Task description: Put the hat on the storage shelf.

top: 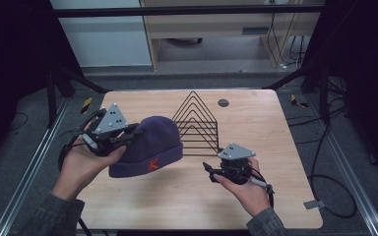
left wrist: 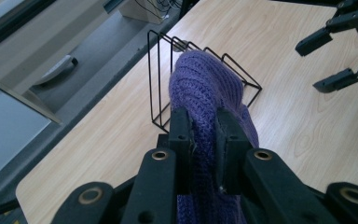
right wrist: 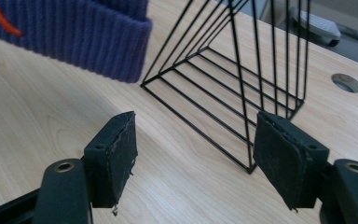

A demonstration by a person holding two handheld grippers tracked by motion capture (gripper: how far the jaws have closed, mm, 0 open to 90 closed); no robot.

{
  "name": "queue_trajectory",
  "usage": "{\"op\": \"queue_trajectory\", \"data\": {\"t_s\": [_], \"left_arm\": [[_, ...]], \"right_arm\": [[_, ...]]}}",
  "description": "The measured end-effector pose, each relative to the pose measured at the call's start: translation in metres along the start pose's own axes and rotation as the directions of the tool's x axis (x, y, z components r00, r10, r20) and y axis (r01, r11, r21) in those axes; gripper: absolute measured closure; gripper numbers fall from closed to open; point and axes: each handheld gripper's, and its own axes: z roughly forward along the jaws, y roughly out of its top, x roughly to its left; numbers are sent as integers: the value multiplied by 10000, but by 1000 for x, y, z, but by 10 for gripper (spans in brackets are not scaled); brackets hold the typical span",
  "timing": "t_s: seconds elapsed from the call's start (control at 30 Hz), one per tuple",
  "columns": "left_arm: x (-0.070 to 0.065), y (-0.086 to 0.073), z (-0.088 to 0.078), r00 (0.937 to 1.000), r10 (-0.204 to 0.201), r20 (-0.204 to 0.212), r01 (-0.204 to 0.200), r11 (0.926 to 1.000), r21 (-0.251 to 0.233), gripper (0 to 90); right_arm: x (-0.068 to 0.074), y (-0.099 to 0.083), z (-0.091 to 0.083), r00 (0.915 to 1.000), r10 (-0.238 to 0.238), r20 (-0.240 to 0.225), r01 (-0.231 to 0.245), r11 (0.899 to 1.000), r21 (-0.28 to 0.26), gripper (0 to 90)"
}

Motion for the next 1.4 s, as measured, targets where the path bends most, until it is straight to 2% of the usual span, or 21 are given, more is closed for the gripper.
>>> {"op": "queue_trajectory", "data": {"t_s": [0.27,0.6,0.8,1.0,1.2,1.4], "left_arm": [[-1,9,-3,9996,203,186,-199,9996,-221,790],[-7,18,5,9982,399,446,-384,9987,-335,789],[-6,27,4,9976,438,528,-411,9978,-522,790],[-4,44,0,9962,662,571,-618,9952,-760,789],[1,61,4,9947,703,745,-620,9923,-1076,789],[9,75,11,9935,553,993,-410,9893,-1402,789]], "right_arm": [[6,17,11,9963,-398,-756,406,9991,92,327],[6,36,27,9879,-753,-1357,800,9964,292,334],[4,41,22,9870,-837,-1374,875,9959,220,332],[-3,47,13,9873,-903,-1306,929,9956,140,327],[-20,58,1,9882,-937,-1209,943,9955,-8,321],[-32,67,-6,9883,-914,-1222,907,9958,-117,315]]}}
